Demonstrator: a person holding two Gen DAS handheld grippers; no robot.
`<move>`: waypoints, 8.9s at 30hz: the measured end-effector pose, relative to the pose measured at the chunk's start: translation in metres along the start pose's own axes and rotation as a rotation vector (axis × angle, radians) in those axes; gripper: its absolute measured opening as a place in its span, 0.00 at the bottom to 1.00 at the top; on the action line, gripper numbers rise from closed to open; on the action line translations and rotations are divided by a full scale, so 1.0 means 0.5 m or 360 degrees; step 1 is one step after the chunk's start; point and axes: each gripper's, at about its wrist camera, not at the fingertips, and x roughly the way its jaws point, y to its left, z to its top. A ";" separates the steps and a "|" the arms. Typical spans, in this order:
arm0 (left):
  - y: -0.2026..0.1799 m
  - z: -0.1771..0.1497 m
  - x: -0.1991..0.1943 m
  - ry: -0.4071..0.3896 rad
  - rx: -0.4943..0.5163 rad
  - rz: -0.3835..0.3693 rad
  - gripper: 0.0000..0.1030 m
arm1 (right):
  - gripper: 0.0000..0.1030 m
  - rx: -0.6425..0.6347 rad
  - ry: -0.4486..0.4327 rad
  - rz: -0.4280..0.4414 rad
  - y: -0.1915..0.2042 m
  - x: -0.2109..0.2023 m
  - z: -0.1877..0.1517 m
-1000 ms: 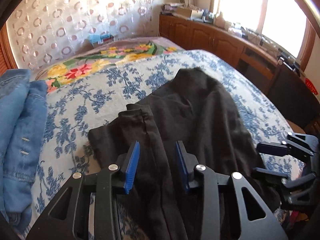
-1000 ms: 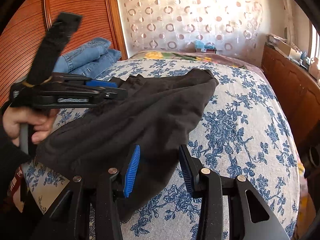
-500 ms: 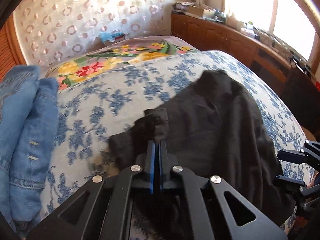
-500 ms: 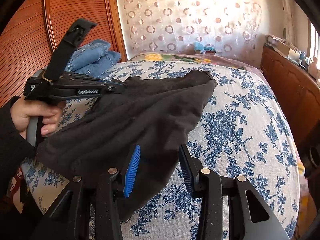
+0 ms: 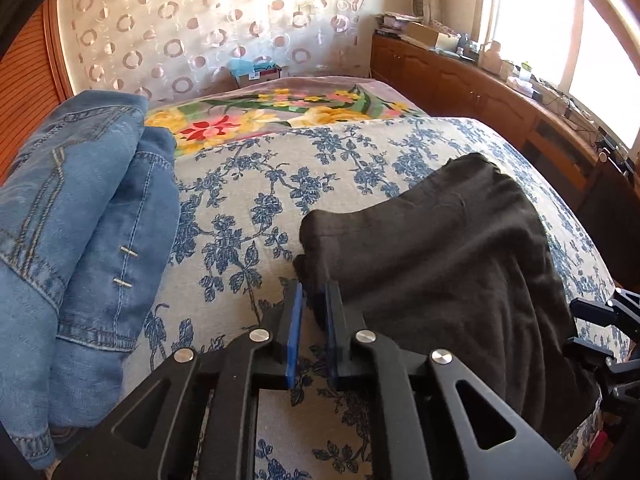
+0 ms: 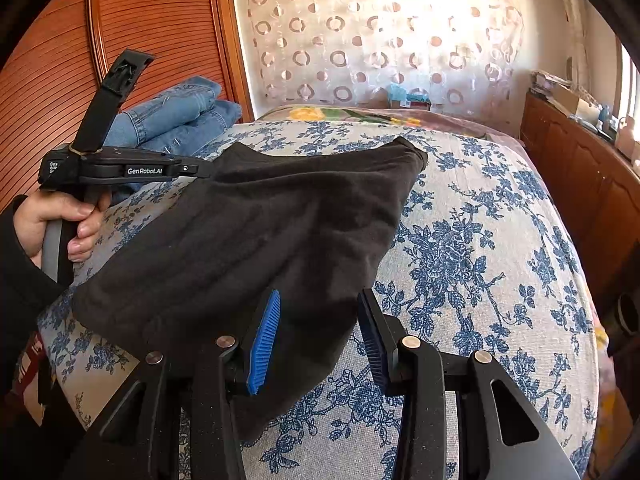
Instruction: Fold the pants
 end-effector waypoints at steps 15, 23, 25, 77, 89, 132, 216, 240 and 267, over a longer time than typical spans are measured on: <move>-0.053 -0.085 -0.087 -0.0090 0.0029 -0.0111 0.49 | 0.40 0.0006 -0.0012 0.0012 -0.006 -0.013 -0.003; -0.073 -0.138 -0.122 -0.0101 0.0040 -0.0144 0.49 | 0.40 -0.0030 0.0015 0.0004 -0.004 -0.063 -0.038; -0.077 -0.149 -0.127 -0.0096 0.0046 -0.0149 0.49 | 0.41 -0.0036 0.0018 0.0004 -0.002 -0.078 -0.047; -0.115 -0.224 -0.177 -0.0101 0.0026 -0.0158 0.49 | 0.13 -0.0055 0.0057 0.0053 0.032 -0.177 -0.103; -0.082 -0.247 -0.172 -0.0045 -0.0014 -0.0066 0.49 | 0.19 -0.0015 -0.0025 0.0027 0.032 -0.188 -0.088; -0.146 -0.296 -0.197 -0.0070 0.0013 -0.0218 0.37 | 0.47 0.0116 0.0054 -0.0002 0.016 -0.129 -0.115; -0.035 -0.152 -0.125 -0.0008 -0.0024 -0.0162 0.50 | 0.13 0.0123 0.0079 0.0214 0.025 -0.130 -0.117; -0.136 -0.305 -0.203 0.0048 -0.0013 -0.0323 0.37 | 0.13 0.0111 0.0082 0.0201 0.027 -0.134 -0.118; -0.090 -0.144 -0.217 -0.0225 -0.0078 -0.0319 0.12 | 0.13 0.0111 -0.0150 0.0157 0.008 -0.136 0.022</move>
